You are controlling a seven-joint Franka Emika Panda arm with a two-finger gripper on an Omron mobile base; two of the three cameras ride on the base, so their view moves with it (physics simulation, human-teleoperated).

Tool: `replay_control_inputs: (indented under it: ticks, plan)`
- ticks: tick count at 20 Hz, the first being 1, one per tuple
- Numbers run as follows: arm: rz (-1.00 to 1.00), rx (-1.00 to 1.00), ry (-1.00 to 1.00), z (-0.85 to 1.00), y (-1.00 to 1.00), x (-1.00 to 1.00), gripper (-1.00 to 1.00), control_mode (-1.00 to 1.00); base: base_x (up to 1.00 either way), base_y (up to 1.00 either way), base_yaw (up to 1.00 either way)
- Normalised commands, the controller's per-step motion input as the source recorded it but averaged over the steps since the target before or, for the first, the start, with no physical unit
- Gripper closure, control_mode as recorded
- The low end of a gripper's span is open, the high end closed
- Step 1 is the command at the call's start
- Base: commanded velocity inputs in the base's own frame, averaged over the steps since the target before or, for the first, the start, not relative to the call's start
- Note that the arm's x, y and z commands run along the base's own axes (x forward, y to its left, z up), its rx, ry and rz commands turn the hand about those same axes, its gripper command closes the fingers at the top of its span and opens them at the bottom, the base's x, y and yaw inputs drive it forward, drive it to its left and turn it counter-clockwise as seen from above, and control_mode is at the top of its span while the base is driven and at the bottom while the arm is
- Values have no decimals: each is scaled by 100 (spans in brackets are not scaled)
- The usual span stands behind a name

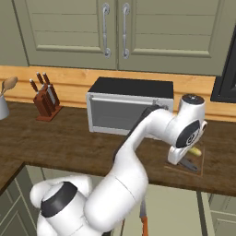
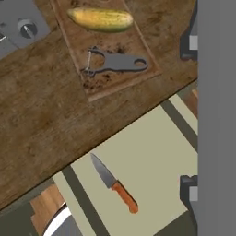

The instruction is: Place the appropriate cutting tool for cutting the cucumber skin on the cutting board.

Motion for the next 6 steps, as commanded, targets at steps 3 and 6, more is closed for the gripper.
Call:
replay_control_inputs:
  ticks: [3, 6]
  plan:
    - [0, 0, 3, 61, 74, -66, -100, -100, 0, 0, 0]
    - [0, 0, 3, 57, 91, -55, -100, -100, 0, 0, 0]
